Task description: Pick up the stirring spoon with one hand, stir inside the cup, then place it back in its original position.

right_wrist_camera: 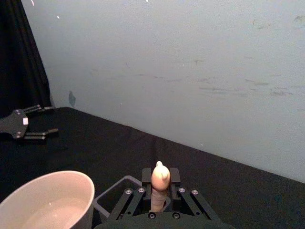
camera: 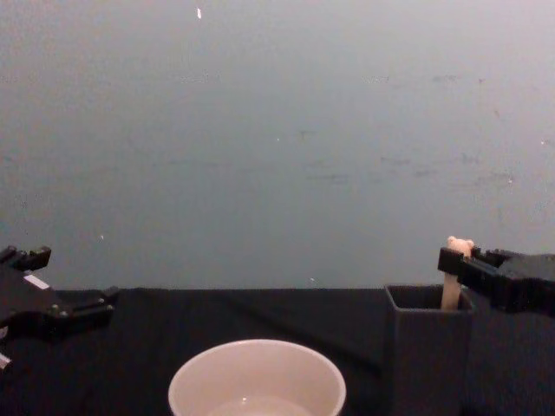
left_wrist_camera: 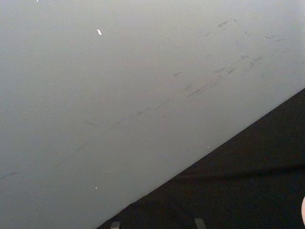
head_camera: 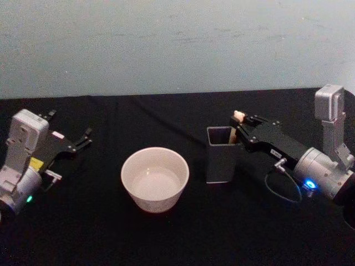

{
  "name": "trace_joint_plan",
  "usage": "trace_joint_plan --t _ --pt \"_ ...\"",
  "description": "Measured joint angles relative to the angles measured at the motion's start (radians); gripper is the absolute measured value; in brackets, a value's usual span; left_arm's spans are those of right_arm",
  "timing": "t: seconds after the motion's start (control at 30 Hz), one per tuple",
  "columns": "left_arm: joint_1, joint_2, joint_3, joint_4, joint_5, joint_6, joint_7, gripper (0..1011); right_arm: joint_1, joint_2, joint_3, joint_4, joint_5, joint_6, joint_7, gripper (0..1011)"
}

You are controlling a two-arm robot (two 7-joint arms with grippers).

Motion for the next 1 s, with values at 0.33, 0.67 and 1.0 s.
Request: trace_joint_plan --t 0.33,0.67,1.0 --pt "0.000 0.000 0.000 0.000 0.000 0.000 0.000 1001 -0.005 0.004 0.023 -0.037 0.039 0.011 -0.006 214" --pt "0.000 0.000 0.000 0.000 0.000 0.000 0.000 1001 -0.010 0.012 0.051 -0.086 0.086 0.012 -0.012 214" --pt "0.000 0.000 0.000 0.000 0.000 0.000 0.000 1001 -0.003 0.012 0.070 -0.127 0.124 -0.007 -0.023 214"
